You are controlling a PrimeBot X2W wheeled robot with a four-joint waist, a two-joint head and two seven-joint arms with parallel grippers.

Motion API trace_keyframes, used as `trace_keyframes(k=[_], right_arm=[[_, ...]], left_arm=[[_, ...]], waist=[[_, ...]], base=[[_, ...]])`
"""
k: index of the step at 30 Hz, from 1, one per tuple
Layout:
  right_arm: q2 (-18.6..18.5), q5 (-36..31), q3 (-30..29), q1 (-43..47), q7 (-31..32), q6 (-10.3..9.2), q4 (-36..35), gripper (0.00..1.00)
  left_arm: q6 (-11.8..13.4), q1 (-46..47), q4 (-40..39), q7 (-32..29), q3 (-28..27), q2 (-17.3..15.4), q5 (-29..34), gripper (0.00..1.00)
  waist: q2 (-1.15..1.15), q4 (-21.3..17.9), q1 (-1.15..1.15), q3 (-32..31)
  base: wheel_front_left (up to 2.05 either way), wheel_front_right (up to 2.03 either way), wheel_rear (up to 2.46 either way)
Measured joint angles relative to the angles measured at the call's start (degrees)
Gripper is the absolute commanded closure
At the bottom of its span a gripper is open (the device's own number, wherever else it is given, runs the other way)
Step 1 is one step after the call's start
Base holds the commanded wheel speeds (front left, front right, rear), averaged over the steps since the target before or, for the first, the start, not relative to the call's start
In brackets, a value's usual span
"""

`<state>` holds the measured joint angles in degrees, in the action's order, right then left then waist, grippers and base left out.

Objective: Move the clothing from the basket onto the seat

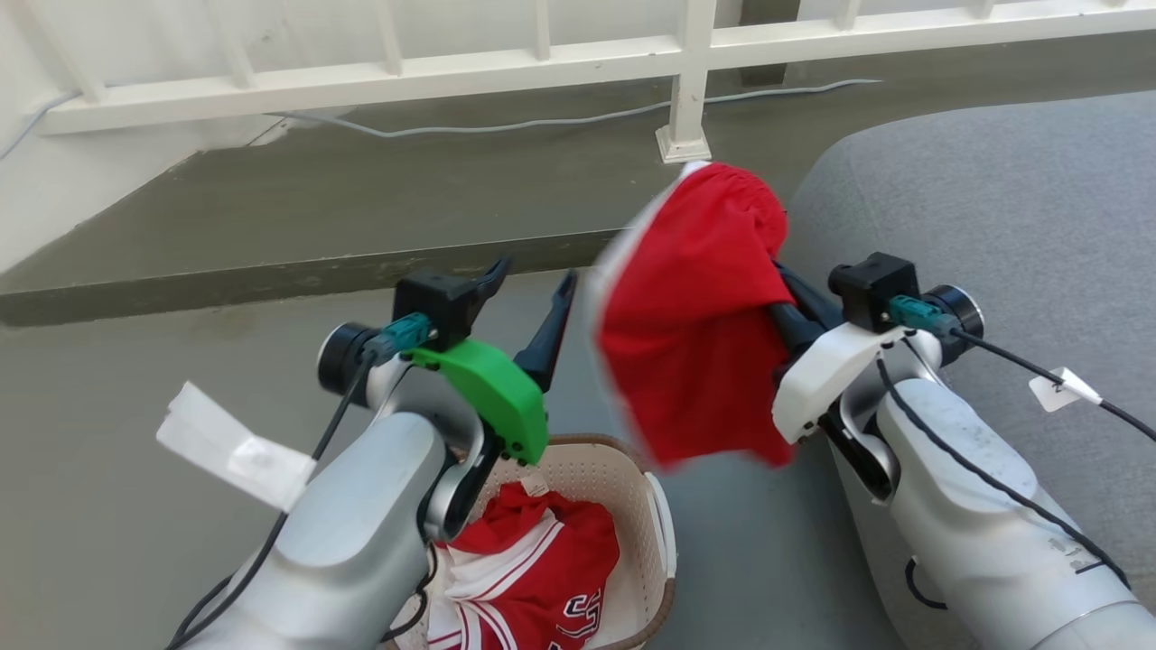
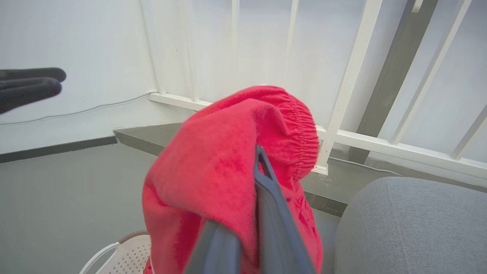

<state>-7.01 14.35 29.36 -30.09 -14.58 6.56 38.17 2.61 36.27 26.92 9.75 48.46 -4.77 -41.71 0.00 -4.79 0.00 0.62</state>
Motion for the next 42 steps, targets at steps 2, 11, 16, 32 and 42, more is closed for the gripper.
trace_keyframes(k=[2,11,16,32,42], right_arm=[[-0.30,0.37,-0.55,-0.01,0.00,0.00,-0.16,1.00],[-2.19,0.36,-1.44,-0.06,0.00,0.16,-0.85,1.00],[-3.52,0.36,-2.31,-0.25,0.00,0.18,-1.35,1.00],[-7.84,0.86,-6.20,-1.82,0.00,-0.22,-3.99,1.00],[-9.73,2.42,-8.46,-1.82,0.00,-1.21,-5.06,1.00]], left_arm=[[0.01,-0.77,0.35,0.59,-0.15,-0.42,-0.15,0.00],[-0.08,-3.57,0.44,1.98,-0.34,-1.07,-0.63,0.00],[-0.54,-4.76,0.20,2.46,-0.07,-1.37,-0.62,0.00],[-1.18,-6.02,-3.50,3.48,1.64,-1.32,0.26,0.00],[-1.42,-6.09,-5.37,3.50,2.43,-1.25,1.16,0.00]], waist=[[0.00,-0.34,0.00,-0.15],[0.00,-2.06,0.00,-0.73],[0.00,-3.59,0.00,-0.90],[0.00,-11.86,0.00,-0.20],[0.00,-18.41,0.00,0.88]], base=[[0.00,0.00,0.00],[0.00,0.00,0.00],[0.00,0.00,0.00],[0.00,0.00,0.00],[0.00,0.00,0.00]])
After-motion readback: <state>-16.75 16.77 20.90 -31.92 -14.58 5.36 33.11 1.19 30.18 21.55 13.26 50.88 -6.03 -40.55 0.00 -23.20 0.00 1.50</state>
